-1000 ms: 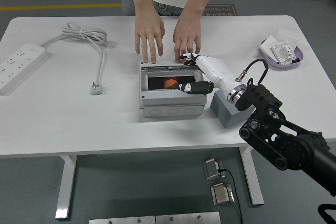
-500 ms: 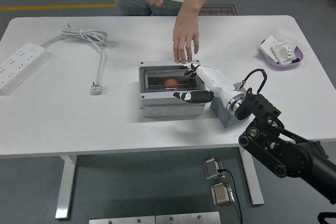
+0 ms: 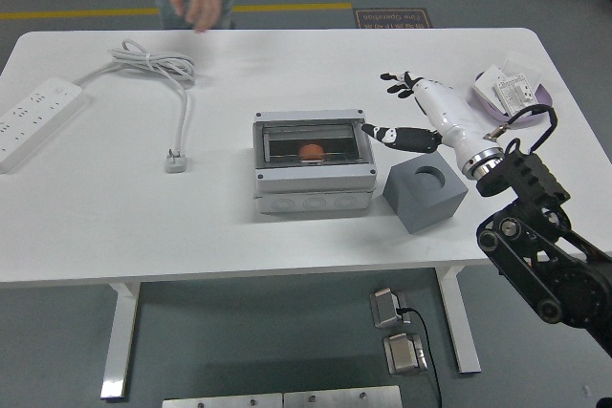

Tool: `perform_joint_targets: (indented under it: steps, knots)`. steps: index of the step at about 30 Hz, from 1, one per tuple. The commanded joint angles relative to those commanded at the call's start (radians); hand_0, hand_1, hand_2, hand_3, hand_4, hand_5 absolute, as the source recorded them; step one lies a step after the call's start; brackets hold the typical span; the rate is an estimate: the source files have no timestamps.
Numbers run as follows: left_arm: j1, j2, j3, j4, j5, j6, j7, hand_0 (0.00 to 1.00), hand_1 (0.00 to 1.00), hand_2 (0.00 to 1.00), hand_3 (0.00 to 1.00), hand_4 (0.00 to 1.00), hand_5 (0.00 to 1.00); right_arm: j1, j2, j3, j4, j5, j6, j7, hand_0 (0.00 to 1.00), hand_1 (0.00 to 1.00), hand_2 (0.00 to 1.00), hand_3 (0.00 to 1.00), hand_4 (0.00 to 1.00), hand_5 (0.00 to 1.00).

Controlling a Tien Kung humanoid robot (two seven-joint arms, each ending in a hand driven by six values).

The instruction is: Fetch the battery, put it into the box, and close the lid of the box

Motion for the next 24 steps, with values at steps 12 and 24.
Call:
perform_joint_targets:
  steps: [12, 24]
  knots:
    - [0.016, -0.001, 0.019, 0.000, -0.025, 0.002, -0.002, 0.730, 0.742, 0.720, 0.782, 0.824, 0.491, -0.113, 0.037, 0.175, -0.156, 0.402, -0.064, 0.204, 0.737, 0.677, 0.712, 0.818, 0.899, 0.524]
    - [0.023, -0.007, 0.022, 0.000, -0.032, 0.003, -0.002, 0.730, 0.741, 0.719, 0.782, 0.822, 0.488, -0.140, 0.102, 0.117, -0.048, 0.864, 0.180, 0.466, 0.668, 0.634, 0.666, 0.712, 0.915, 0.772]
